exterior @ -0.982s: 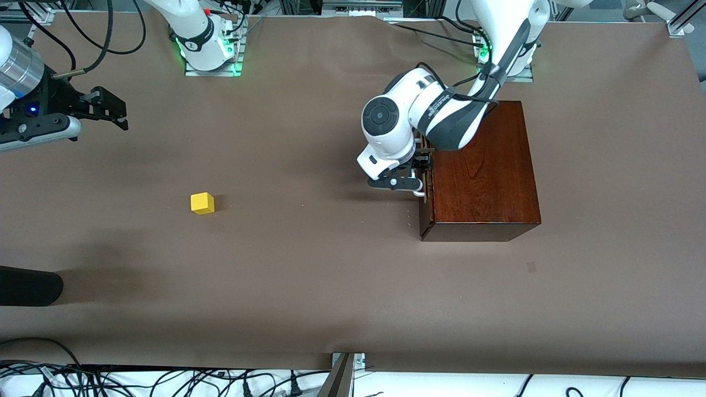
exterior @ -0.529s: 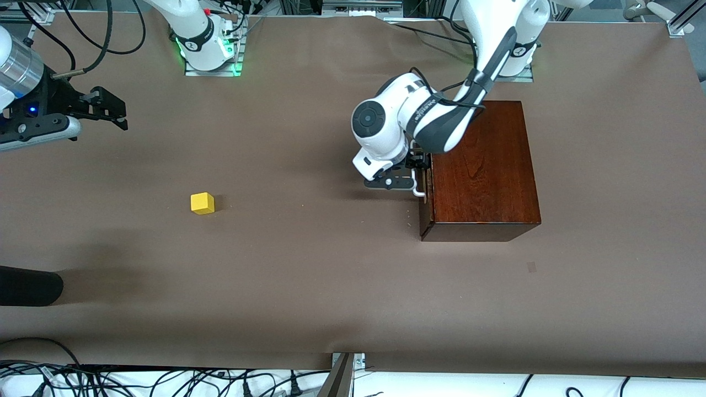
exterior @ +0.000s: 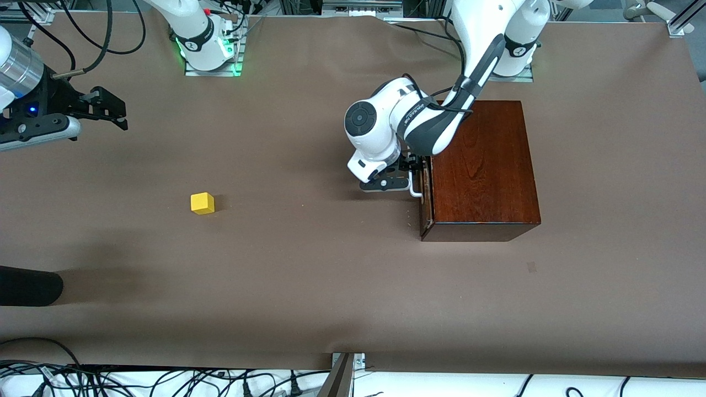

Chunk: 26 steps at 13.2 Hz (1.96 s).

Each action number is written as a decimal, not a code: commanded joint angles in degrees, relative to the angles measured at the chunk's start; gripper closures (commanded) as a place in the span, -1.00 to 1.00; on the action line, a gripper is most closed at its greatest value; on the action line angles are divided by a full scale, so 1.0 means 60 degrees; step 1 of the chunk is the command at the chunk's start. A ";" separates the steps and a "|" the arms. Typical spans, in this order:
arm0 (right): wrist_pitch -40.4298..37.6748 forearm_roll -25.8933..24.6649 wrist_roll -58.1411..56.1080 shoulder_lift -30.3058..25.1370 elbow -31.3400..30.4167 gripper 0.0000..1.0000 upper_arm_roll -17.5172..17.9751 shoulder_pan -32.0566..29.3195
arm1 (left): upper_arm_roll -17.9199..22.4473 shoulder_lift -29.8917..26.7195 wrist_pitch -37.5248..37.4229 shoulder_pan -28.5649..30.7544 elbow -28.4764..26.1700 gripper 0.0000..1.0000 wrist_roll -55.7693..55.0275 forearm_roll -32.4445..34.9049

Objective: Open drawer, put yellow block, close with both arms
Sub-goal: 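Pull the drawer open with the left gripper, away from the box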

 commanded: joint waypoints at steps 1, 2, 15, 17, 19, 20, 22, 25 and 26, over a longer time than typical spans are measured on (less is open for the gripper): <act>-0.0171 0.0139 0.0113 -0.0010 0.0140 -1.00 -0.0012 -0.0038 | 0.0001 0.0566 0.1509 -0.0535 0.0452 -1.00 -0.0491 -0.0460; -0.0171 0.0139 0.0113 -0.0010 0.0125 -1.00 -0.0026 -0.0038 | 0.0001 0.0669 0.1744 -0.0682 0.0569 -1.00 -0.0593 -0.0608; -0.0025 0.0139 0.0011 0.0020 0.0140 -1.00 -0.0071 -0.0067 | 0.0045 0.1007 0.1425 -0.1254 0.1493 -1.00 -0.0653 -0.0815; 0.0048 0.0096 -0.0004 0.0092 0.0154 -1.00 -0.0071 -0.0082 | 0.0060 0.0949 0.1279 -0.1269 0.1536 -1.00 -0.0653 -0.0815; 0.0165 0.0110 -0.0048 0.0166 0.0285 -1.00 -0.0071 -0.0111 | 0.0060 0.0832 0.0754 -0.1269 0.1871 -1.00 -0.0624 -0.0829; 0.0180 0.0096 -0.0033 0.0166 0.0301 -1.00 -0.0071 -0.0097 | 0.0016 0.0831 0.0170 -0.1269 0.2149 -1.00 -0.0624 -0.0829; 0.0516 0.0139 -0.0048 0.0356 0.0301 -1.00 -0.0071 -0.0111 | 0.0001 0.0846 -0.0667 -0.1313 0.2546 -1.00 -0.0624 -0.0844; 0.0547 0.0125 0.0039 0.0357 0.0286 -1.00 -0.0042 -0.0067 | -0.0043 0.0744 -0.1605 -0.1313 0.2795 -1.00 -0.0594 -0.0888; 0.0518 0.0154 0.0098 0.0386 0.0286 -1.00 -0.0041 -0.0053 | -0.0043 0.0642 -0.2014 -0.1299 0.3145 -1.00 -0.0580 -0.0888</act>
